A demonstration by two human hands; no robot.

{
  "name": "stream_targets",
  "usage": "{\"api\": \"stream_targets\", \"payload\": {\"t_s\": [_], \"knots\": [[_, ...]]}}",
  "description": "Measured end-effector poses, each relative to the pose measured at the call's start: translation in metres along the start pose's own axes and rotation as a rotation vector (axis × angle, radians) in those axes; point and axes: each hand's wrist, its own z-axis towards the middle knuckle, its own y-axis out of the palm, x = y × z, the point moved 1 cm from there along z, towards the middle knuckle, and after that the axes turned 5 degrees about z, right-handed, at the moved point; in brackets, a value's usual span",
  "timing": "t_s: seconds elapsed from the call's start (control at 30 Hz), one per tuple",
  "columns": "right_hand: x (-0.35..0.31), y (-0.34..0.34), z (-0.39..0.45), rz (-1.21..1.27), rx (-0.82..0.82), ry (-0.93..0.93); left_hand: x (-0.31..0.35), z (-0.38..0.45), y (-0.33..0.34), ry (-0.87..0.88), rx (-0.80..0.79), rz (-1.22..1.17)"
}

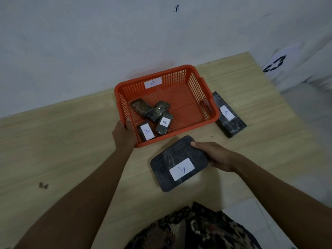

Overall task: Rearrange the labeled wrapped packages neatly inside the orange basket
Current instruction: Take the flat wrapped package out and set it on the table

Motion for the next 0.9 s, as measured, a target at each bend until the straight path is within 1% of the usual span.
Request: {"api": "stream_targets", "payload": {"t_s": [0.1, 0.17, 0.27, 0.37, 0.4, 0.43, 0.47, 0.5, 0.57, 0.63, 0.7, 0.8, 0.9], "knots": [[0.010, 0.003, 0.008, 0.013, 0.068, -0.007, -0.001, -0.001, 0.000, -0.004, -0.003, -0.007], [0.014, 0.007, 0.014, -0.062, 0.186, -0.078, -0.002, -0.002, 0.000, -0.009, -0.004, -0.008], [0.017, 0.011, 0.023, -0.328, 0.375, -0.232, -0.001, -0.003, 0.000, -0.004, -0.009, -0.008], [0.016, 0.015, 0.025, -0.718, 0.509, -0.318, -0.001, -0.003, 0.000, -0.004, -0.008, -0.013], [0.014, 0.017, 0.023, -0.837, 0.588, -0.354, -0.001, -0.003, 0.000, -0.008, -0.005, -0.016], [0.010, 0.020, 0.019, -0.920, 0.677, -0.424, -0.001, -0.003, 0.000, -0.013, -0.001, -0.023], [0.006, 0.024, 0.014, -0.963, 0.748, -0.533, -0.002, -0.004, 0.000, -0.017, 0.004, -0.035], [-0.001, 0.029, 0.010, -0.980, 0.780, -0.649, -0.002, -0.004, 0.000, -0.017, 0.010, -0.049], [-0.017, 0.042, 0.006, -0.986, 0.738, -0.805, -0.002, -0.002, 0.000, -0.030, 0.028, -0.075], [-0.036, 0.056, 0.009, -0.979, 0.660, -0.865, 0.000, 0.004, -0.002, -0.054, 0.054, -0.101], [-0.055, 0.071, 0.019, -0.973, 0.602, -0.890, 0.005, 0.013, -0.004, -0.063, 0.057, -0.121], [-0.081, 0.093, 0.041, -0.997, 0.509, -0.928, 0.013, 0.028, -0.003, -0.068, 0.007, -0.139], [-0.103, 0.109, 0.069, -1.052, 0.356, -0.852, 0.016, 0.037, 0.000, -0.072, -0.014, -0.111]]}}
